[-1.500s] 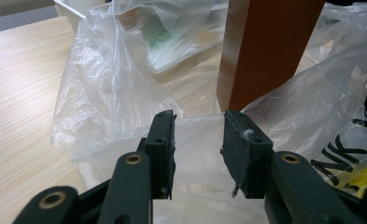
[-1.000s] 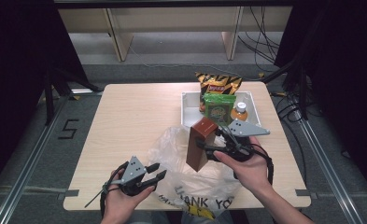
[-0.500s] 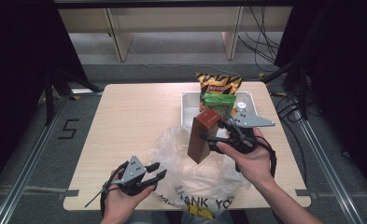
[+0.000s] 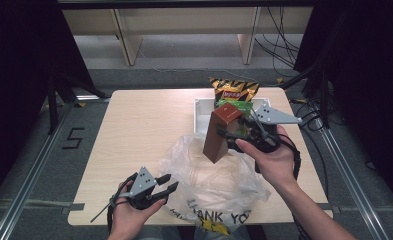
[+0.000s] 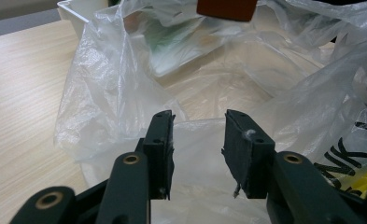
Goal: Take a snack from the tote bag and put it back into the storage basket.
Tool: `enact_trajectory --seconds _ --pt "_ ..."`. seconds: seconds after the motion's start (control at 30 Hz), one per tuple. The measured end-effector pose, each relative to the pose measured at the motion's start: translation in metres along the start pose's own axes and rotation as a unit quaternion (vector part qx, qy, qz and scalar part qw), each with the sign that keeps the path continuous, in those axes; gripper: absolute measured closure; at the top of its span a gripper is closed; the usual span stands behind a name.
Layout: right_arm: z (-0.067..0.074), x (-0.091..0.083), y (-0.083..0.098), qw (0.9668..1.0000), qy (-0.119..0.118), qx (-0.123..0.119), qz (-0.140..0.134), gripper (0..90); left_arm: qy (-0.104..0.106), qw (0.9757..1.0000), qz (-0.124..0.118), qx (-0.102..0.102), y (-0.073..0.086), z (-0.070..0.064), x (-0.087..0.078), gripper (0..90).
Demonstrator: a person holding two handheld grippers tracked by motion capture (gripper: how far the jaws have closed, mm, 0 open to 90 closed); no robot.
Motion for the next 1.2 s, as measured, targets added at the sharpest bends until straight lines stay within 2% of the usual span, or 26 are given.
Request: enact_trajectory --seconds 0.03,0.07,0.1,0.13,0.2,0.33,0.47,0.53,0.57,0.6,0.67,0.7,0.77,0.8,0.83,0.9,0.93,0.97,1.07,1.17,1.2 --pt "0.000 0.000 -0.002 1.0000 0.001 0.005 -0.001 38.7 0.000 1.0000 0.000 0.001 0.000 0.000 0.000 62.1" --pt "-0.003 0.001 -0.005 1.0000 0.003 -0.005 -0.007 38.7 0.000 1.0000 0.000 0.001 0.000 0.000 0.000 62.1" --pt "-0.004 0.001 -0.006 1.0000 0.007 0.006 -0.002 38.7 0.000 1.0000 -0.001 0.000 -0.001 0.000 0.000 62.1" --pt "-0.007 0.002 -0.010 0.9998 0.009 -0.010 -0.012 38.7 0.001 1.0000 -0.002 0.009 -0.001 0.001 0.000 62.1" --pt "-0.005 0.001 -0.012 1.0000 0.003 0.002 -0.005 38.7 -0.002 1.0000 -0.001 0.002 0.000 0.001 0.000 62.1" --pt "-0.004 0.000 -0.019 0.9999 0.005 0.001 -0.012 38.7 0.005 1.0000 -0.002 0.008 0.000 0.000 0.001 62.2" --pt "-0.003 0.001 -0.027 0.9998 0.003 0.003 -0.018 38.7 -0.001 1.0000 0.000 0.002 0.000 0.001 0.000 62.2" --pt "-0.004 0.002 -0.031 0.9997 0.004 0.003 -0.023 38.7 0.000 1.0000 -0.004 0.007 -0.001 0.001 0.000 62.2" --pt "-0.007 0.003 -0.033 0.9996 0.008 -0.003 -0.029 38.7 0.000 1.0000 -0.003 0.007 -0.001 0.001 -0.001 62.2" --pt "-0.007 0.003 -0.033 0.9997 0.009 0.007 -0.023 38.7 -0.002 1.0000 -0.003 0.001 -0.001 0.001 -0.001 62.2" --pt "-0.012 0.005 -0.035 0.9995 0.018 0.006 -0.026 38.7 0.001 1.0000 -0.003 0.009 -0.001 0.001 0.000 62.2" --pt "-0.014 0.005 -0.037 0.9995 0.014 0.002 -0.028 38.7 0.000 1.0000 -0.003 0.005 -0.001 0.001 0.000 62.2" --pt "-0.016 0.005 -0.038 0.9994 0.021 0.015 -0.025 38.7 -0.001 1.0000 -0.003 0.003 -0.001 0.001 0.000 62.2" --pt "-0.019 0.007 -0.039 0.9993 0.021 0.007 -0.030 38.7 0.001 1.0000 -0.003 0.006 -0.001 0.001 0.000 62.2" --pt "-0.021 0.007 -0.040 0.9991 0.027 0.010 -0.030 38.7 -0.001 1.0000 -0.003 0.001 -0.001 0.001 0.000 62.2" --pt "-0.025 0.010 -0.041 0.9991 0.030 0.005 -0.029 38.7 0.002 1.0000 -0.004 0.004 -0.001 0.001 0.000 62.2" --pt "-0.026 0.010 -0.040 0.9991 0.032 0.011 -0.027 38.7 0.001 1.0000 -0.004 -0.004 0.000 0.000 0.000 62.1" --pt "-0.028 0.012 -0.041 0.9989 0.033 0.008 -0.031 38.7 -0.002 1.0000 -0.002 0.002 0.000 0.001 0.000 62.2" --pt "-0.031 0.016 -0.040 0.9988 0.039 0.009 -0.028 38.7 -0.001 1.0000 -0.003 -0.001 0.000 0.001 0.000 62.2" --pt "-0.036 0.021 -0.039 0.9985 0.045 -0.001 -0.030 38.7 -0.002 1.0000 0.000 0.002 0.000 0.001 -0.001 62.2" --pt "-0.037 0.022 -0.038 0.9984 0.050 0.006 -0.026 38.7 -0.001 1.0000 0.000 -0.002 0.000 0.001 -0.001 62.2"
Point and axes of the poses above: each handheld gripper's, and its own axes: x roughly forward along the jaws, y roughly out of its underside, z roughly to its left, the point moved 9 cm from there along x, roughly forward along the jaws, and after that the axes turned 8 degrees about x, right-handed, at the moved point
